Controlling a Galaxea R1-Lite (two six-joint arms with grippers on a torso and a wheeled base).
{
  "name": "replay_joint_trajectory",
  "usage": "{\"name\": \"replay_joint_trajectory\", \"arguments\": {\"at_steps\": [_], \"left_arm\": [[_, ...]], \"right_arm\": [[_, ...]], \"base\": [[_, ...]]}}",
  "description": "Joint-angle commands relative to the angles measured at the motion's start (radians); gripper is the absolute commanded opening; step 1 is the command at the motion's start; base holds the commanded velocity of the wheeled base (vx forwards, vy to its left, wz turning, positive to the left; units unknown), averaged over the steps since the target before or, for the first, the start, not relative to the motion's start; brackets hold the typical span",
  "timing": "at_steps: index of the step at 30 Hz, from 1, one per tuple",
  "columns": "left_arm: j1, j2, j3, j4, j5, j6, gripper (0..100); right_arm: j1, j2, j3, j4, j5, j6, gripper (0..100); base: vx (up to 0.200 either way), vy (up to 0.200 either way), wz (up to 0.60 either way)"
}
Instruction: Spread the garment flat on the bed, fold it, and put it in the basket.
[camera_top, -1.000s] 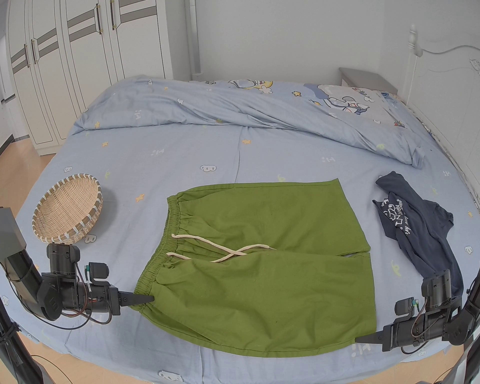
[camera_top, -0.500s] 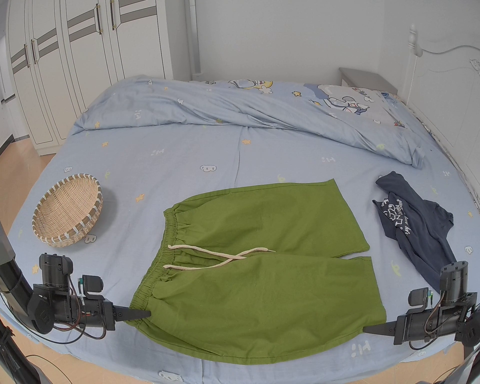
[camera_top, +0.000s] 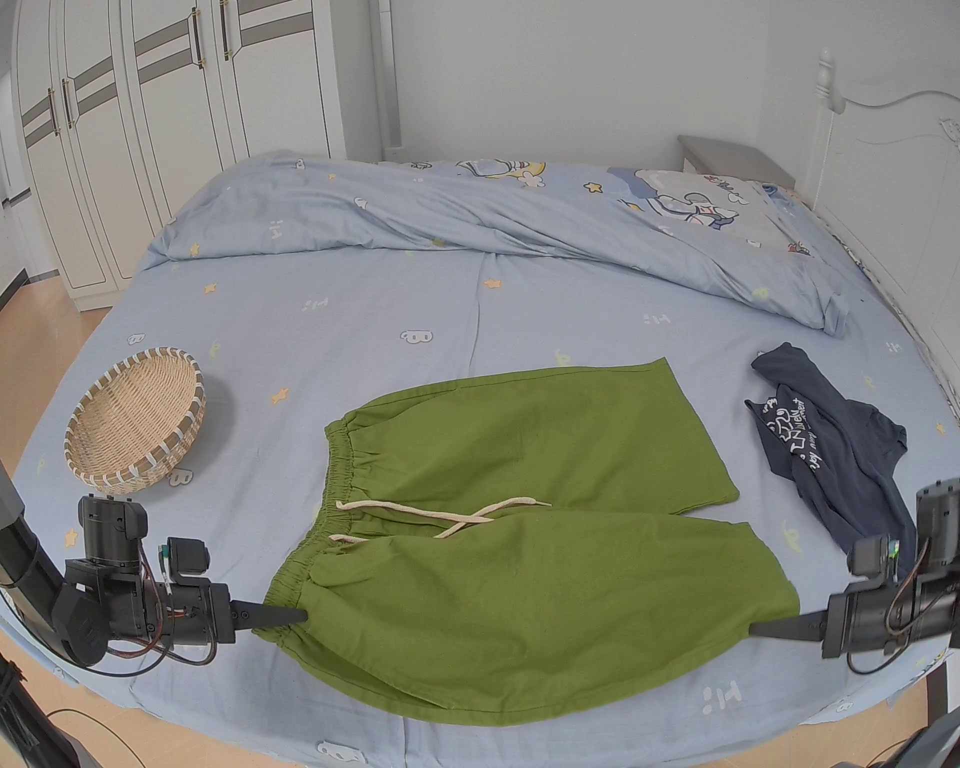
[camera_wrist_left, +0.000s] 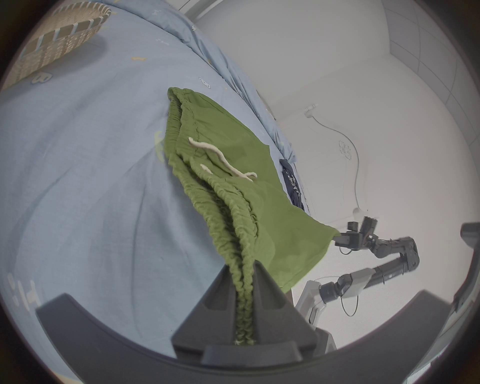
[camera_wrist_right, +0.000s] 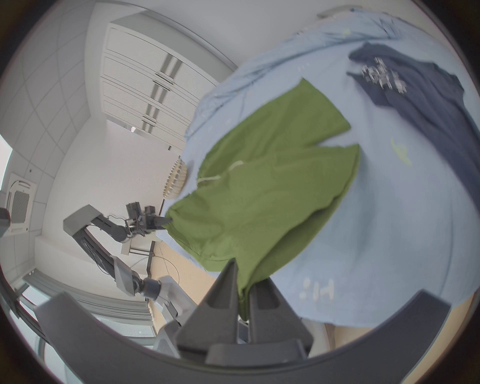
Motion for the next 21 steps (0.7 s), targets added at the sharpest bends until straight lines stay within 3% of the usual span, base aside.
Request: {"name": "replay_joint_trajectory", "arguments": {"at_steps": [1, 7, 15, 21], "left_arm": [[-0.087, -0.028, -0.088, -0.001, 0.098, -0.125, 0], [-0.113, -0.051, -0.185, 0.0, 0.106, -0.282, 0], [-0.099, -0.036, -0.341, 0.035, 0.109, -0.363, 0], [-0.084, -0.007, -0.541, 0.186, 0.133, -0.381, 0]], "right_arm": [[-0.028, -0.115, -0.274, 0.158, -0.002, -0.003, 0], [-0.04, -0.015, -0.412, 0.158, -0.003, -0.006, 0], [-0.074, 0.117, -0.517, 0.129, 0.0, -0.026, 0], [-0.097, 0.243, -0.609, 0.061, 0.003, -0.031, 0]], "base": [[0.0, 0.0, 0.0], [0.0, 0.0, 0.0], [0.0, 0.0, 0.0], [0.0, 0.0, 0.0]]}}
